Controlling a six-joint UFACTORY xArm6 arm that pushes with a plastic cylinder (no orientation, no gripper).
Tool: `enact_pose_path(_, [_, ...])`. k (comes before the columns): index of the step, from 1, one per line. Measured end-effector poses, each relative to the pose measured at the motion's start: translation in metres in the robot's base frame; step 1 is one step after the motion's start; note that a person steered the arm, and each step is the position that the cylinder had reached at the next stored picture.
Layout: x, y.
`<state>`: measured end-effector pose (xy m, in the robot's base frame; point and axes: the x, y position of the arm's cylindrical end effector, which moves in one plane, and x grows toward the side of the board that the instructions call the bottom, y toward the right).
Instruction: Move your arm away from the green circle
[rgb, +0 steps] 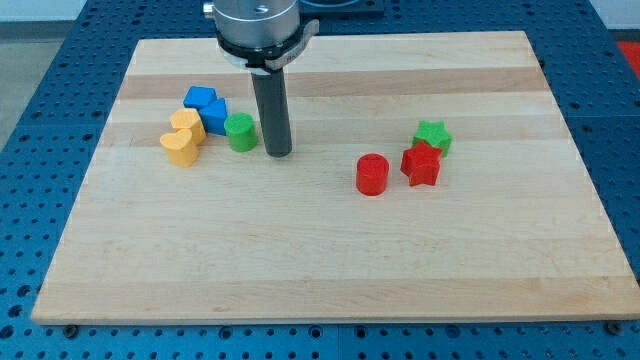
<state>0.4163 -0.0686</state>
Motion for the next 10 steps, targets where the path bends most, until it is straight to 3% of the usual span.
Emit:
enact_pose_path(3, [0.003, 0.000])
enact_pose_path(10, [0.069, -0.018])
